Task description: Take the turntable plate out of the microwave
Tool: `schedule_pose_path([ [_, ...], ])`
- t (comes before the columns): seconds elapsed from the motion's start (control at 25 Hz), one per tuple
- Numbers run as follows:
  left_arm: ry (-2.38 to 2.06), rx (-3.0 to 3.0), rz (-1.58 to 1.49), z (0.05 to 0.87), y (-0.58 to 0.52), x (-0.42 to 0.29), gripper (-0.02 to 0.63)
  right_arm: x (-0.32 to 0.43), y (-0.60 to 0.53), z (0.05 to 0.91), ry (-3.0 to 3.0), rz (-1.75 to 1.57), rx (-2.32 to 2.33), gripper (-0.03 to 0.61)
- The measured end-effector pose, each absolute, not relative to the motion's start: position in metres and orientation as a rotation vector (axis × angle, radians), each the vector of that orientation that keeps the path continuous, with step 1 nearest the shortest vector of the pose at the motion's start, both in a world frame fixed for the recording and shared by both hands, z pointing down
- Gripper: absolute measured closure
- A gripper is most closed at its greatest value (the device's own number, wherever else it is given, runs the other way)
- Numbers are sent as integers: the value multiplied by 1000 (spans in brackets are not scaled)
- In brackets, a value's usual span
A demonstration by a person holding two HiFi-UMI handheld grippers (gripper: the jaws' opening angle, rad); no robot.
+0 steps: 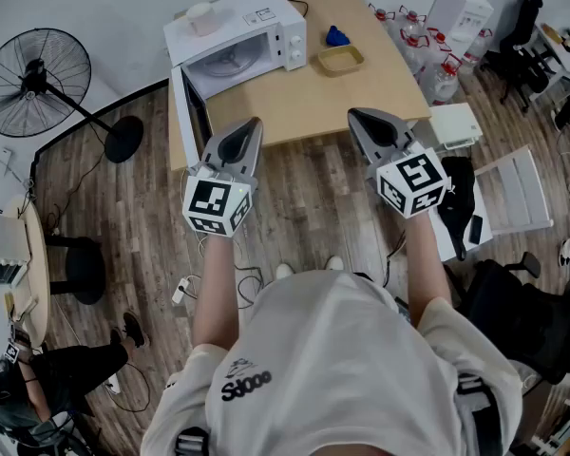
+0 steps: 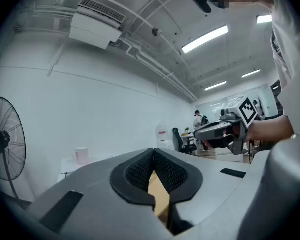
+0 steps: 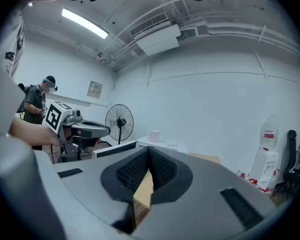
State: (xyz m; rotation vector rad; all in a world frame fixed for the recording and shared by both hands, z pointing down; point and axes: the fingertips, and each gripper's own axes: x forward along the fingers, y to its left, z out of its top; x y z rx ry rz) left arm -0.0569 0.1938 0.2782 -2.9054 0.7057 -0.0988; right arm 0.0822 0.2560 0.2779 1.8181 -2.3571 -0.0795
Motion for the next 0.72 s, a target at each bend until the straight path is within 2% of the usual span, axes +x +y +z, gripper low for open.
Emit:
schedule_pose_path([
  [0.72,880,-2881,-162,303,195,-11,597,139,253,294,-2591,-31,1702,572],
])
